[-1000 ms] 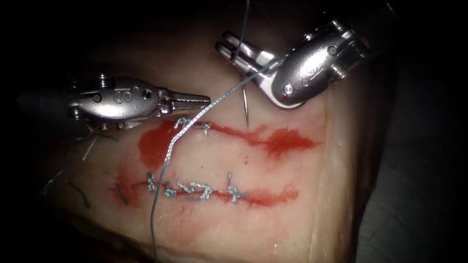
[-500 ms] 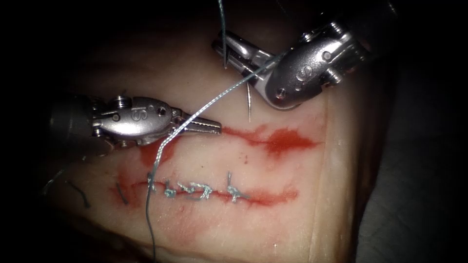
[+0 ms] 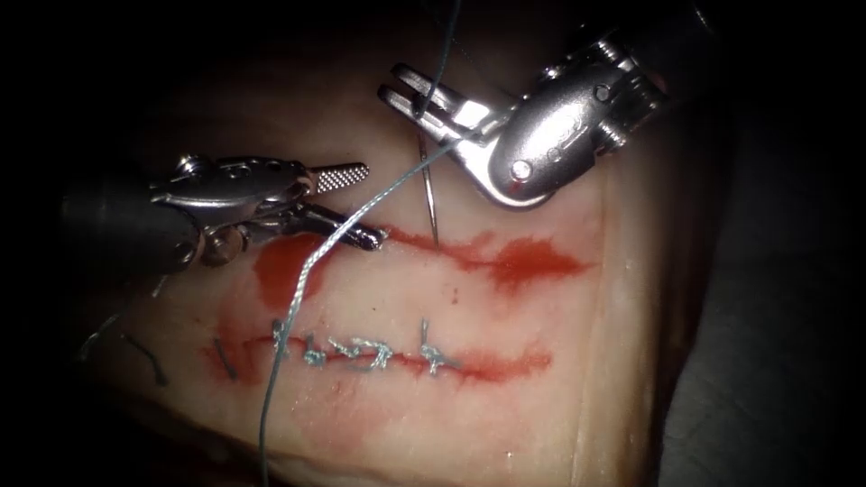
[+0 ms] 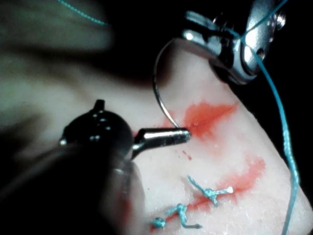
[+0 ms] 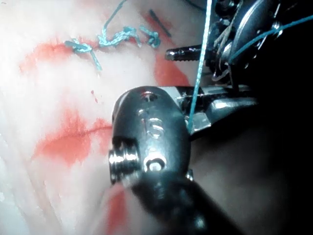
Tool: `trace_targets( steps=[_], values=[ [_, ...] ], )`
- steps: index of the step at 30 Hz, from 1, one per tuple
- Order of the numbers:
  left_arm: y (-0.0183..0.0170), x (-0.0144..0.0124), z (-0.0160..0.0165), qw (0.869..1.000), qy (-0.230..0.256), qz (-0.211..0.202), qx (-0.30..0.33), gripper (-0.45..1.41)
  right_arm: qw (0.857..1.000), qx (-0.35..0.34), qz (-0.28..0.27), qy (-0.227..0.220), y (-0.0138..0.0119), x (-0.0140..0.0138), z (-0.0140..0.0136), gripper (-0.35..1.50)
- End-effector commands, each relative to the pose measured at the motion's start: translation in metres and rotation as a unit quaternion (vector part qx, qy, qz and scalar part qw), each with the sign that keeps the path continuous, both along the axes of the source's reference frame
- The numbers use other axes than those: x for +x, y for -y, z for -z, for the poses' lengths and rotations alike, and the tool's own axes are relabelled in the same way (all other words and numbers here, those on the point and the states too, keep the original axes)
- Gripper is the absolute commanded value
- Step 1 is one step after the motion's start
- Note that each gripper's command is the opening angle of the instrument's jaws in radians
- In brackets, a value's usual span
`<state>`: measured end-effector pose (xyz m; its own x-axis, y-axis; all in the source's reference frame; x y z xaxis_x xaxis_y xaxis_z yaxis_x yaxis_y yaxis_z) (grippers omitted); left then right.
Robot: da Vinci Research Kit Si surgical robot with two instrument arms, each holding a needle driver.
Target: Wound Closure
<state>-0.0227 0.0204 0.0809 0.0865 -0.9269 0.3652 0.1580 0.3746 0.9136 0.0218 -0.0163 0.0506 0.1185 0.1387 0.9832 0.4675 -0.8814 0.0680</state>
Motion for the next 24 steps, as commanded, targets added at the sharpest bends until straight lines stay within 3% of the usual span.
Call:
trace_targets(
  steps=[1,6,14,15,16,18,24],
  values=[
    [-0.0002,-0.0006,-0.0005,1.0,0.013,0.006,0.024,0.96,1.0,-0.001,0.009,-0.013,-0.0003,0.0013,-0.0001,-0.35],
    [-0.0002,-0.0007,-0.0005,0.992,0.063,0.041,0.103,0.86,0.999,0.002,0.031,-0.035,-0.0001,0.0019,0.0005,-0.35],
    [-0.0003,-0.0014,-0.0003,0.976,0.078,0.063,0.193,0.57,0.998,-0.002,0.036,-0.042,0.0005,0.0034,0.0012,-0.35],
    [-0.0003,-0.0016,-0.0003,0.976,0.078,0.064,0.193,0.49,0.998,-0.002,0.036,-0.042,0.0005,0.0035,0.0012,-0.35],
    [-0.0003,-0.0017,-0.0003,0.976,0.078,0.064,0.193,0.29,0.998,-0.002,0.036,-0.042,0.0005,0.0035,0.0012,-0.35],
    [-0.0003,-0.0018,-0.0004,0.976,0.076,0.07,0.192,-0.45,0.998,-0.001,0.038,-0.044,0.0006,0.0036,0.0013,-0.35],
    [0.0,-0.0012,-0.0002,0.961,0.078,0.072,0.255,-0.45,0.997,0.031,0.037,-0.06,0.0003,0.0035,0.0012,-0.35]
  ],
)
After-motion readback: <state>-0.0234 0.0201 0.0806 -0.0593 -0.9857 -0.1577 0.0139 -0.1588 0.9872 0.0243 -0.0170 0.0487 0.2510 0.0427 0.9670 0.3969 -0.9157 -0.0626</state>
